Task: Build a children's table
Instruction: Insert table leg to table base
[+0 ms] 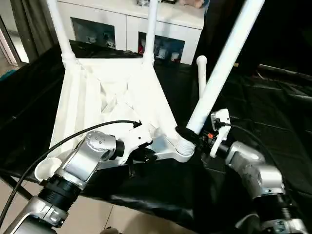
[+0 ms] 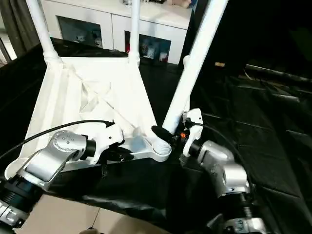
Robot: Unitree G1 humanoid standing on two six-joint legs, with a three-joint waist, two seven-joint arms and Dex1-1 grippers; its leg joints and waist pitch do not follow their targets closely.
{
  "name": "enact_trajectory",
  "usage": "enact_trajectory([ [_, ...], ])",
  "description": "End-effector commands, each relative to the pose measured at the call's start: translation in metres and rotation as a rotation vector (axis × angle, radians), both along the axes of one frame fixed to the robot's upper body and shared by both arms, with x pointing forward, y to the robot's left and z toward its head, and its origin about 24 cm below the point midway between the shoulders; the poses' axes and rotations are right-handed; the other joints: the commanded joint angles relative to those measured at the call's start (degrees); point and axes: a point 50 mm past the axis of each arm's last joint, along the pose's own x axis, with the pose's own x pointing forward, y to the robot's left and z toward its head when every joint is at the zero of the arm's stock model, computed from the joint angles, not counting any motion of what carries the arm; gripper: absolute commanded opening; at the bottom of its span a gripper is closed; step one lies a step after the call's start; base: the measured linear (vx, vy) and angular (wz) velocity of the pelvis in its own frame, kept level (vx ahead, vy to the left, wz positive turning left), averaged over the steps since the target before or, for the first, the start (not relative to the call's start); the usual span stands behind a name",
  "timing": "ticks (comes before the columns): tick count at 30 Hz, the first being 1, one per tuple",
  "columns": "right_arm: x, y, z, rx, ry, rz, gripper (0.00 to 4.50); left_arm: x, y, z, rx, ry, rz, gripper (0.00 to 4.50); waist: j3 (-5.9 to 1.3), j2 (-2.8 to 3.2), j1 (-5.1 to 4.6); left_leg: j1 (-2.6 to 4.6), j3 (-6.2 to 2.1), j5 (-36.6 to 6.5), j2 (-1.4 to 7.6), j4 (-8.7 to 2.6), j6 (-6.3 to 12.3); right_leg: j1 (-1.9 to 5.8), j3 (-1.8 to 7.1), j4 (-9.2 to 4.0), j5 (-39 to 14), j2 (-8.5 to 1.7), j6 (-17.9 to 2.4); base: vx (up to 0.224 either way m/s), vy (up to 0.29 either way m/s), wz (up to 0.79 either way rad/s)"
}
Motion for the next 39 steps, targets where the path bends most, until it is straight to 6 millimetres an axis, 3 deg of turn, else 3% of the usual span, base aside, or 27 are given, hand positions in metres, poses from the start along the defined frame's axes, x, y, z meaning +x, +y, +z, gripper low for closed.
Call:
enact_trajectory([
  [1, -0.005, -0.012, -0.017, -0.022, 0.067, -0.065, 1.91, 0.000, -0.005, 0.002, -0.043, -0.009, -0.020, 0.00, -2.91, 0.44, -0.22, 0.64, -1.54, -19.5, 3.16, -5.15, -1.92, 1.49, 2.56, -5.82, -28.7, -4.00, -7.0, 0.000, 0.000, 0.00],
  [4, -0.015, -0.011, -0.030, 0.003, 0.074, -0.082, 1.91, 0.000, -0.005, 0.001, -0.034, -0.016, -0.024, 0.00, -2.88, 0.49, -0.27, 0.55, -1.63, -20.1, 3.24, -5.28, -1.88, 1.40, 2.61, -5.90, -28.9, -4.12, -6.9, 0.000, 0.000, 0.00],
  [14, -0.024, -0.011, -0.034, -0.019, 0.027, -0.092, 1.90, 0.002, -0.005, 0.000, -0.023, -0.023, -0.021, 0.00, -2.74, 0.71, -0.22, 0.64, -1.73, -21.5, 3.23, -5.48, -1.53, 1.26, 2.61, -6.36, -31.4, -4.09, -6.1, 0.000, 0.000, 0.00],
  [22, -0.027, -0.001, -0.034, -0.177, 0.002, 0.063, 1.90, 0.003, -0.002, -0.003, 0.007, -0.027, -0.032, 0.00, -2.62, 0.77, -0.26, 0.65, -1.78, -22.3, 3.16, -5.54, -1.33, 1.07, 2.63, -6.71, -34.6, -4.16, -4.9, 0.000, 0.000, 0.00],
  [23, -0.026, 0.001, -0.033, -0.188, 0.005, 0.079, 1.90, 0.002, -0.002, -0.004, 0.010, -0.024, -0.034, 0.00, -2.61, 0.13, -0.41, 0.51, -1.76, -22.1, 3.19, -5.53, -1.17, 1.13, 2.57, -6.78, -35.1, -4.16, -4.6, 0.000, 0.000, 0.00],
  [24, -0.026, 0.001, -0.033, -0.190, 0.006, 0.082, 1.90, 0.002, -0.002, -0.004, 0.011, -0.024, -0.035, 0.00, -2.59, 0.50, -0.31, 0.50, -1.87, -22.1, 3.20, -5.61, -1.19, 1.11, 2.57, -6.74, -35.8, -4.21, -4.4, 0.000, 0.000, 0.00],
  [26, -0.024, 0.001, -0.032, -0.200, 0.009, 0.096, 1.90, 0.002, -0.002, -0.005, 0.016, -0.022, -0.037, 0.00, -2.57, 0.52, -0.42, 0.46, -1.98, -22.5, 3.20, -5.65, -1.42, 1.08, 2.48, -6.82, -36.3, -4.19, -4.0, 0.000, 0.000, 0.00],
  [27, -0.022, 0.002, -0.031, -0.216, 0.011, 0.115, 1.90, 0.001, -0.002, -0.006, 0.020, -0.017, -0.042, 0.00, -2.57, 0.20, -0.54, 0.49, -1.91, -22.7, 3.19, -5.62, -1.36, 0.95, 2.50, -6.91, -36.5, -4.17, -3.9, 0.000, 0.000, 0.00],
  [31, -0.021, 0.004, -0.029, -0.221, 0.014, 0.162, 1.90, 0.001, -0.001, -0.007, 0.024, -0.013, -0.052, 0.00, -2.59, 0.39, -0.61, 0.54, -2.02, -23.4, 3.18, -5.63, -1.40, 0.86, 2.48, -7.03, -37.2, -4.25, -3.6, 0.000, 0.000, 0.00],
  [36, -0.026, 0.005, -0.031, -0.226, 0.019, 0.270, 1.90, 0.002, -0.002, -0.007, 0.022, -0.012, -0.095, 0.00, -2.77, 0.12, -0.45, 0.53, -1.93, -22.9, 3.29, -5.76, -1.03, 0.94, 2.59, -6.86, -34.9, -4.19, -4.1, 0.000, 0.000, 0.00],
  [39, -0.029, 0.003, -0.034, -0.214, 0.032, 0.295, 1.90, 0.003, -0.003, -0.007, 0.016, -0.017, -0.128, 0.00, -3.03, 0.06, -0.14, 0.45, -1.74, -20.5, 3.40, -5.90, -0.53, 1.22, 2.69, -6.59, -30.5, -4.16, -5.2, 0.000, 0.000, 0.00],
])
